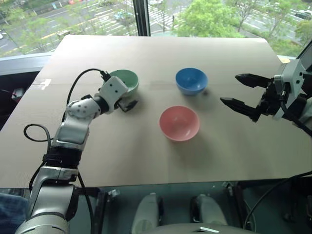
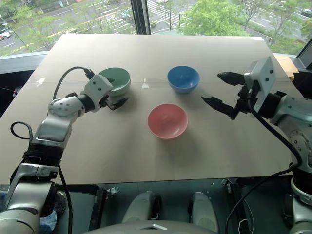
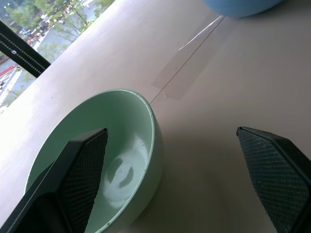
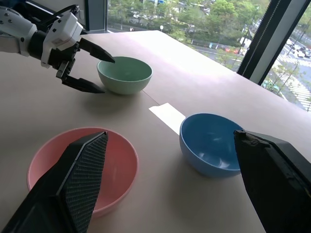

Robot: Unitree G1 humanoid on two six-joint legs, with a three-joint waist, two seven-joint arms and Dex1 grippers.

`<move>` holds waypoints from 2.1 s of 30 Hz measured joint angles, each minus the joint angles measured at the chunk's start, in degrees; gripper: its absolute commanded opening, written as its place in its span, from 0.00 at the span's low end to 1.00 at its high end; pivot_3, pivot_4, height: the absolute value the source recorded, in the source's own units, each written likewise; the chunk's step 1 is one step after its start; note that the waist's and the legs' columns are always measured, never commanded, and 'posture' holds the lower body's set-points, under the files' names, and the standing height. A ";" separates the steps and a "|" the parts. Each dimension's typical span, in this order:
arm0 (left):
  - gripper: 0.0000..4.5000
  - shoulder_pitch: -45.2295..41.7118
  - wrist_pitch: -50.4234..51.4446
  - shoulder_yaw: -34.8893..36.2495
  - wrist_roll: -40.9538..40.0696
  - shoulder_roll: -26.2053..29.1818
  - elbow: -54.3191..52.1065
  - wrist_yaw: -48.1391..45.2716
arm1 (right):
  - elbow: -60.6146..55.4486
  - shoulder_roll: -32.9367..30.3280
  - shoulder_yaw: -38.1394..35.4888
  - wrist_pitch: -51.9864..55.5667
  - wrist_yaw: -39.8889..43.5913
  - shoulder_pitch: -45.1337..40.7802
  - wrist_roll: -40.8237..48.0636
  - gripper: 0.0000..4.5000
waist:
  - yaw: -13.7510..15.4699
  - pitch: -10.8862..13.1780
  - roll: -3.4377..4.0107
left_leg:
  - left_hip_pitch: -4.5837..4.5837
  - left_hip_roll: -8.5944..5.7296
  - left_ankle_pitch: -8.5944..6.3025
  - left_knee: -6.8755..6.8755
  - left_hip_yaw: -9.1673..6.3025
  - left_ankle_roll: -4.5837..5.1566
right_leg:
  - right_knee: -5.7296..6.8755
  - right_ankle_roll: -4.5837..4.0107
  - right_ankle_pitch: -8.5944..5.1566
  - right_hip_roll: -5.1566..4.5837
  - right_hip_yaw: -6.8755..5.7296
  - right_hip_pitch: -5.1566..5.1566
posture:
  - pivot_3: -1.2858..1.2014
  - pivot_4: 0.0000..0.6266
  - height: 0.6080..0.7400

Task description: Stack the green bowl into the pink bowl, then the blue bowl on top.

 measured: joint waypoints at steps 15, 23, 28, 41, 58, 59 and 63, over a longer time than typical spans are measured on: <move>1.00 -14.54 -8.16 -8.96 11.64 -2.19 27.20 -5.45 | -2.64 -2.05 -3.18 -0.05 -4.55 5.15 2.59 0.97 | 0.05 0.02 -0.05 | -0.10 -0.03 -0.01 0.02 0.08 0.02 | 0.01 0.02 0.00 0.00 -0.06 0.00 | 0.52 0.24 1.00; 0.59 -19.43 -13.02 -10.56 15.10 -4.68 36.94 -4.89 | -2.70 -2.92 -3.20 -0.25 -5.60 5.55 3.41 1.00 | -0.06 0.00 -0.07 | -0.07 0.00 -0.01 0.32 0.01 0.04 | 0.10 0.04 0.01 0.00 -0.01 0.03 | 0.52 0.24 1.00; 0.17 -20.83 -14.66 -11.20 16.38 -4.90 40.37 -4.54 | -2.69 -3.42 -3.14 -0.99 -5.60 5.89 3.36 1.00 | -0.09 0.01 -0.07 | -0.10 0.01 -0.03 0.31 -0.07 0.05 | 0.08 0.05 0.02 0.01 -0.01 0.02 | 0.52 0.24 1.00; 0.04 -22.90 -17.43 -11.11 15.94 -7.57 37.61 -8.68 | -2.42 -3.94 -2.32 -2.13 -5.57 6.01 3.36 1.00 | 0.13 0.07 -0.17 | -0.40 0.02 -0.07 0.45 -0.11 0.12 | 0.08 0.06 0.03 -0.02 -0.18 -0.03 | 0.52 0.24 1.00; 0.04 -12.09 -21.35 -15.25 3.37 -4.78 -8.90 -36.11 | -2.15 -3.88 -0.60 -2.92 -5.93 7.01 3.16 1.00 | -0.08 0.06 -0.15 | -0.76 0.02 -0.06 0.73 -0.13 0.12 | 0.05 0.21 0.13 0.01 -0.13 -0.37 | 0.52 0.24 1.00; 0.04 -11.60 -22.16 -15.89 3.12 -4.53 -9.79 -37.14 | -2.14 -3.83 -0.58 -3.16 -6.01 7.01 3.10 1.00 | 0.01 0.06 -0.15 | -0.76 0.01 -0.06 0.74 -0.13 0.13 | 0.06 0.21 0.13 0.00 -0.13 -0.37 | 0.52 0.24 1.00; 0.21 -9.93 -25.95 -16.70 1.74 -3.96 -11.19 -39.90 | -2.14 -3.44 0.08 -3.58 -6.18 6.99 3.08 1.00 | 0.11 0.06 -0.15 | -0.77 -0.01 -0.07 0.79 -0.14 0.14 | 0.05 0.22 0.13 0.00 -0.14 -0.35 | 0.52 0.24 1.00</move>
